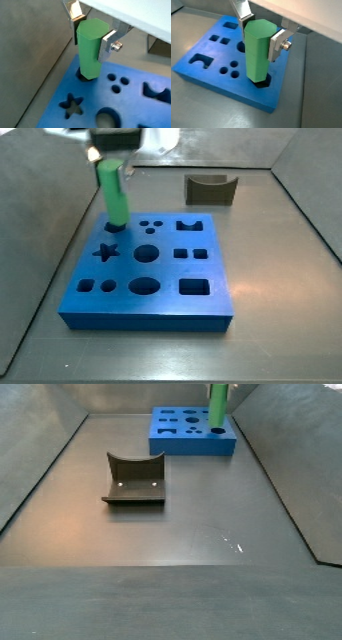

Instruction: Insert the hexagon object.

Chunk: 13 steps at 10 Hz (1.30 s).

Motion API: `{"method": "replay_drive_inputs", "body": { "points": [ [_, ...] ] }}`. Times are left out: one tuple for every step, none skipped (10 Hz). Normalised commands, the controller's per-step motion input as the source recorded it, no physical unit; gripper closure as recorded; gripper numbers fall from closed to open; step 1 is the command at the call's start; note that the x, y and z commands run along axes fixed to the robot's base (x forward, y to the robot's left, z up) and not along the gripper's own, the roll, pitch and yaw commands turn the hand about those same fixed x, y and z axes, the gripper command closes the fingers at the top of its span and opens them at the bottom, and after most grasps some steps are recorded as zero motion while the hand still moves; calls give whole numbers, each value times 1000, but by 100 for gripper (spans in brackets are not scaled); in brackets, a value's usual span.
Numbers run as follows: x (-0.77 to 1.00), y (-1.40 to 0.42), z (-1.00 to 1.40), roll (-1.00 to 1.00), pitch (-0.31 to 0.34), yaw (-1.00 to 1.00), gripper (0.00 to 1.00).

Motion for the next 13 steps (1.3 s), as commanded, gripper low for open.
{"method": "replay_drive_inputs", "body": {
  "points": [
    [-97,0,0,0,-4,-229,100],
    [-63,54,-66,0,0,-151,100],
    [-203,117,-283,-56,-30,-97,100],
    [-80,40,-440,-97,-13,-149,100],
    [0,49,-351,-163,0,-183,100],
    [0,0,-249,-147,0,-143,100],
    [86,0,-220,-126,0,-217,100],
    [266,0,-309,-156,0,-277,100],
    [300,0,-394,-173,0,-300,100],
    [69,60,-514,-209,-71,-300,100],
    [-9,120,-523,-221,-171,-174,100],
    [-166,31,-386,-134,-180,0,100],
    [-149,0,-343,-91,-166,0,100]
  ]
}}
